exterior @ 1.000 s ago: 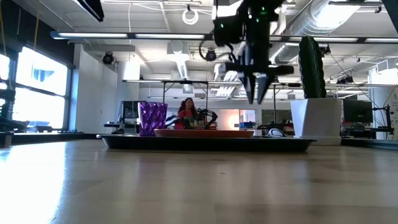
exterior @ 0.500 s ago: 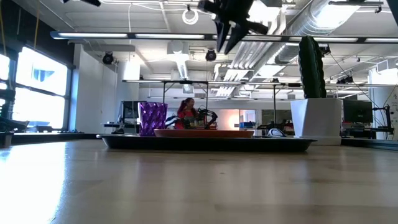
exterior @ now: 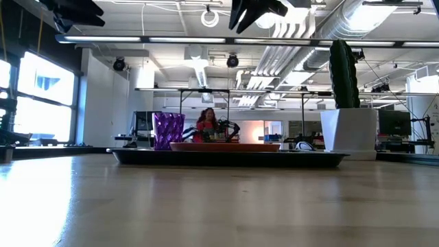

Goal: Pick and place plate/cup/fork/spoon on tray
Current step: Return to Home Position

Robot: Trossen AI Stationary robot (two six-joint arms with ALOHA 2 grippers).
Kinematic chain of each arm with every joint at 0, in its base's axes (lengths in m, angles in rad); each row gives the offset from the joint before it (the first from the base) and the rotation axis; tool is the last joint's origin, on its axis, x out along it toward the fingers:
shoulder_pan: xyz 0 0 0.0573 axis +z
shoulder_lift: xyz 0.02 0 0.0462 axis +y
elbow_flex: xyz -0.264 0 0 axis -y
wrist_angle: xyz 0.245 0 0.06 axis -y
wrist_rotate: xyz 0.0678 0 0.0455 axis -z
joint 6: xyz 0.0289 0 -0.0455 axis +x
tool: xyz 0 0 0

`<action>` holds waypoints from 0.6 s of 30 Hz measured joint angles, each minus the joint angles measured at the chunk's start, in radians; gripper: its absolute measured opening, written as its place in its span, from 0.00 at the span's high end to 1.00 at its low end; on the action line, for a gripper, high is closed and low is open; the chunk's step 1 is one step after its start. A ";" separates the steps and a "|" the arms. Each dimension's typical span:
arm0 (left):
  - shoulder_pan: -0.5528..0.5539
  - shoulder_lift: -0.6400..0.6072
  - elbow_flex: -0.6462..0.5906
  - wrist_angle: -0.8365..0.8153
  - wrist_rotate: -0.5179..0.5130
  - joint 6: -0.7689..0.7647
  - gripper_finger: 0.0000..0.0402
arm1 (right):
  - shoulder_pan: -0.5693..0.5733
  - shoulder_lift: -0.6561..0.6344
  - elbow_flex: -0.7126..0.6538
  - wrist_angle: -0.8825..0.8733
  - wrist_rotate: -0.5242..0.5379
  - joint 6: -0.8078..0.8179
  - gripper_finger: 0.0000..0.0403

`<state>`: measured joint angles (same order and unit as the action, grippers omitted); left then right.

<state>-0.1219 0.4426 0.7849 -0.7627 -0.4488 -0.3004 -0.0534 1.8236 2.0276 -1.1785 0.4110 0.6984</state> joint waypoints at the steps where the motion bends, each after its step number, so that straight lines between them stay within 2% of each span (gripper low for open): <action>1: 0.000 -0.021 -0.025 0.025 0.000 0.000 0.64 | 0.003 0.000 0.001 0.001 -0.001 0.000 0.78; 12: 0.000 -0.175 -0.255 0.225 0.008 0.043 0.64 | 0.010 0.000 0.001 -0.002 -0.129 0.046 0.78; 18: 0.000 -0.244 -0.389 0.416 0.096 0.096 0.64 | 0.009 0.000 0.001 -0.004 -0.132 0.024 0.78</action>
<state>-0.1215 0.1981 0.3955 -0.3464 -0.3527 -0.2049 -0.0448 1.8236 2.0281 -1.1828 0.2794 0.7224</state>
